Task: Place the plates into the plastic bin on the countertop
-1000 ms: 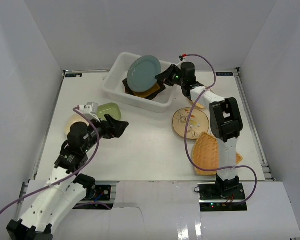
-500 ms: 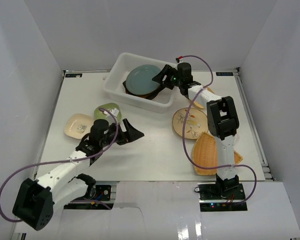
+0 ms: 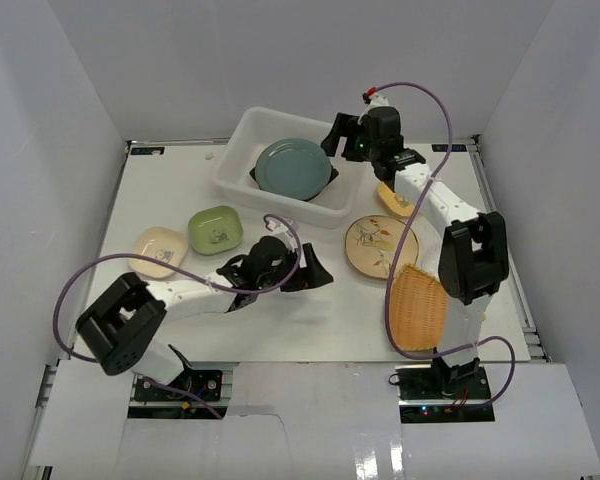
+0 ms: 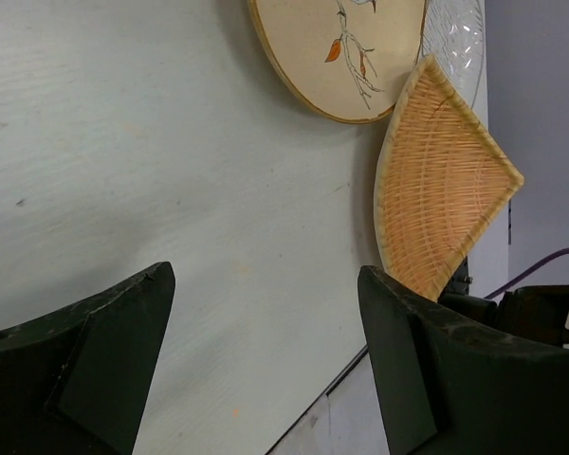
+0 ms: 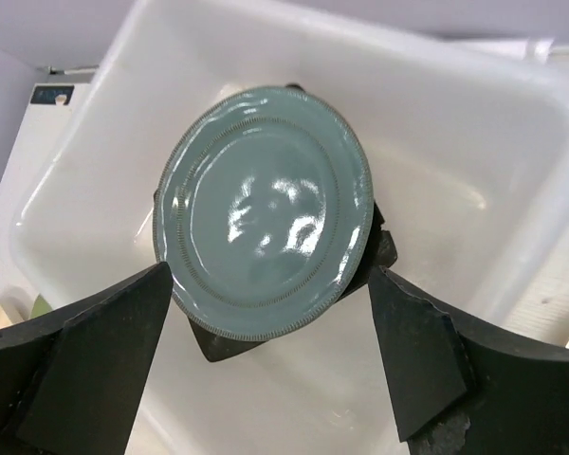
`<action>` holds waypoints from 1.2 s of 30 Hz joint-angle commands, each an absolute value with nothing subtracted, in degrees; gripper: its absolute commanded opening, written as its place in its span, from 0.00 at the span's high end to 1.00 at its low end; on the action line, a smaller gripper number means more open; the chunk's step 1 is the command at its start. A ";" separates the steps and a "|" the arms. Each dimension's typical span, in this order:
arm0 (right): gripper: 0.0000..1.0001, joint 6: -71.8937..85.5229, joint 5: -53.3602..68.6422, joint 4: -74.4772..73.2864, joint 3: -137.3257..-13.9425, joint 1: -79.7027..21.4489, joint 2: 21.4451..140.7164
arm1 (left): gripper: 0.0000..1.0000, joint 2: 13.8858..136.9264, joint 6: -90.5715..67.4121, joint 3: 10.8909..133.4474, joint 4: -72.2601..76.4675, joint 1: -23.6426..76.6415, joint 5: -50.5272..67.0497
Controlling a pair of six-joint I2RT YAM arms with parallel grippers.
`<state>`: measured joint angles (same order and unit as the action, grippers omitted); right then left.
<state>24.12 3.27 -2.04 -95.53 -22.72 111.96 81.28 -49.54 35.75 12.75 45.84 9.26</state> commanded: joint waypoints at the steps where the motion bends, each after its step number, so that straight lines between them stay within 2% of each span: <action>1: 0.10 18.37 0.35 -3.16 -94.04 -22.50 106.27 | 0.12 87.08 -50.27 40.77 17.66 49.21 3.08; 3: 0.09 18.19 2.18 -2.91 -90.56 -22.59 103.46 | 0.14 91.73 -50.80 43.58 18.54 50.62 1.16; 5: 0.03 19.07 3.95 -0.26 -84.85 -22.67 96.36 | 0.15 94.56 -51.24 45.26 20.12 51.59 0.88; 6: 0.01 20.73 5.70 4.35 -77.77 -22.59 93.63 | 0.16 97.09 -51.59 46.48 21.00 51.77 -1.56; 10: 0.13 25.65 9.92 13.43 -59.05 -22.94 77.04 | 0.19 103.16 -54.57 48.51 25.30 52.38 -5.87; 12: 0.17 27.15 11.33 15.98 -52.94 -23.46 72.53 | 0.22 105.37 -55.46 49.30 26.36 52.38 -8.07; 16: 0.18 29.09 12.04 17.14 -39.85 -25.22 61.12 | 0.25 112.21 -55.38 54.91 25.06 52.38 -14.31; 19: 0.18 29.62 11.43 16.70 -35.43 -25.49 54.79 | 0.25 115.13 -54.76 58.26 24.08 52.47 -16.87; 23: 0.19 29.62 10.90 15.04 -30.51 -25.66 49.67 | 0.33 119.26 -54.32 60.37 24.17 52.38 -19.85; 26: 0.20 29.71 10.99 14.33 -29.18 -25.66 47.38 | 0.46 120.32 -54.32 60.64 24.96 52.56 -21.35; 27: 0.20 29.88 11.16 14.33 -28.66 -25.66 47.03 | 0.57 120.93 -53.97 60.82 25.13 52.56 -21.79; 28: 0.20 30.06 11.34 14.33 -28.39 -25.66 46.59 | 0.63 121.20 -53.70 60.99 24.79 52.65 -22.32; 29: 0.20 30.23 11.69 14.33 -28.21 -25.75 46.50 | 0.73 121.81 -53.53 61.26 24.44 52.73 -23.46; 33: 0.21 30.67 12.74 14.24 -28.30 -25.84 46.49 | 0.85 122.08 -52.91 61.00 24.61 52.73 -24.08; 35: 0.21 30.67 13.01 14.06 -28.39 -25.84 46.49 | 1.00 121.82 -52.56 60.82 24.44 52.73 -24.52; 36: 0.21 30.67 12.92 13.63 -28.48 -25.84 46.41 | 1.00 121.29 -52.47 59.78 24.35 52.73 -25.04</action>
